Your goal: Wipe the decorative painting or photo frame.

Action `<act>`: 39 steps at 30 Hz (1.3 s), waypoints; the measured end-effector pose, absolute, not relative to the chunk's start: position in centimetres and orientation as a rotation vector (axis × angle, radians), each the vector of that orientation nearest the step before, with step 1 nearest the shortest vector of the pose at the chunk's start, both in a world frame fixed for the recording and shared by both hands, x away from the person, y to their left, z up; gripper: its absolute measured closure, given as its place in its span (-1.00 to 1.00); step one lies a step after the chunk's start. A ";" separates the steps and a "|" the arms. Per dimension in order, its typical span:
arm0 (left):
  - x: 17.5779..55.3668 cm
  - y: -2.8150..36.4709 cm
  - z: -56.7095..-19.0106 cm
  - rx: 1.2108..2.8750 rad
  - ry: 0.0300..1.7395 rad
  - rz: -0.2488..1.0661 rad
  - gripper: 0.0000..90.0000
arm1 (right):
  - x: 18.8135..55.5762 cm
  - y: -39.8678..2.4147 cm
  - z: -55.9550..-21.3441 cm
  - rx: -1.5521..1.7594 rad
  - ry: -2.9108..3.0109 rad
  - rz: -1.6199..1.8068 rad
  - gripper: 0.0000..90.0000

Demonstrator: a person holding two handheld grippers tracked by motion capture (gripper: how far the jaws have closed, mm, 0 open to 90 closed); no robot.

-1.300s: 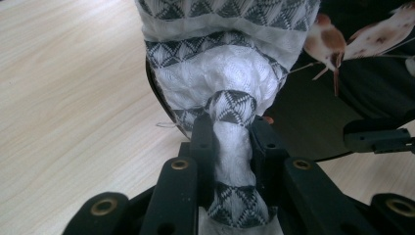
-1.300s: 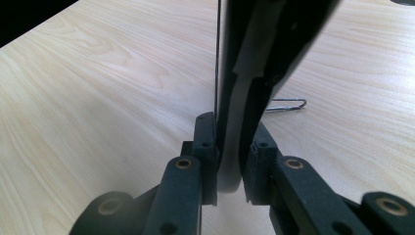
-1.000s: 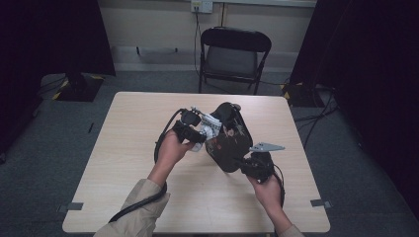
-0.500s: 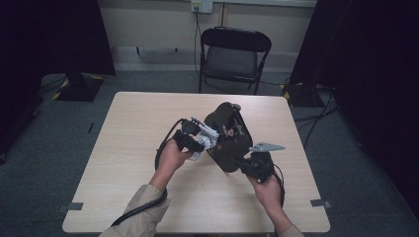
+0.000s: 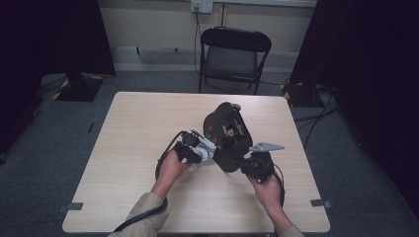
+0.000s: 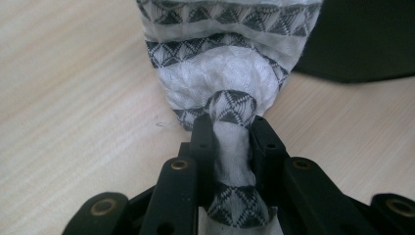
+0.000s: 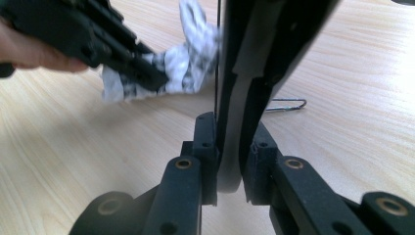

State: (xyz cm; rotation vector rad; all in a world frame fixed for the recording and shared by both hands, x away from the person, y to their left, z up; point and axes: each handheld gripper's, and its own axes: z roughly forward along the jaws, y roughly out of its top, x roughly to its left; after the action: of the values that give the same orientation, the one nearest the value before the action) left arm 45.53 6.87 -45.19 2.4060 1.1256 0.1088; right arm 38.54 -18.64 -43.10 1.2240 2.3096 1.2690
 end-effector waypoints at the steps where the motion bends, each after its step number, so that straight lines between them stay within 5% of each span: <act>1: 45.5 7.0 -45.6 2.419 1.120 0.104 0.68 | 38.5 -18.6 -43.1 1.224 2.309 1.268 0.76; 8: 45.0 7.8 -45.1 2.376 1.128 0.093 0.68 | 38.6 -18.7 -43.2 1.223 2.305 1.271 0.76; 25: 43.9 10.4 -32.6 2.152 0.995 0.234 0.67 | 38.5 -18.7 -43.2 1.225 2.299 1.269 0.76; 33: 43.5 9.4 -27.6 2.064 0.903 0.273 0.67 | 38.6 -18.7 -43.2 1.223 2.299 1.269 0.76; 39: 43.4 7.0 -27.5 2.096 0.851 0.261 0.67 | 38.6 -18.5 -43.2 1.217 2.303 1.272 0.76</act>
State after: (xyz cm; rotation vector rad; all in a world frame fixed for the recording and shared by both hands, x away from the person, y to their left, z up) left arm 43.42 6.96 -27.50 2.0963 0.8515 0.2611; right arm 38.56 -18.53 -43.22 1.2175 2.3031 1.2720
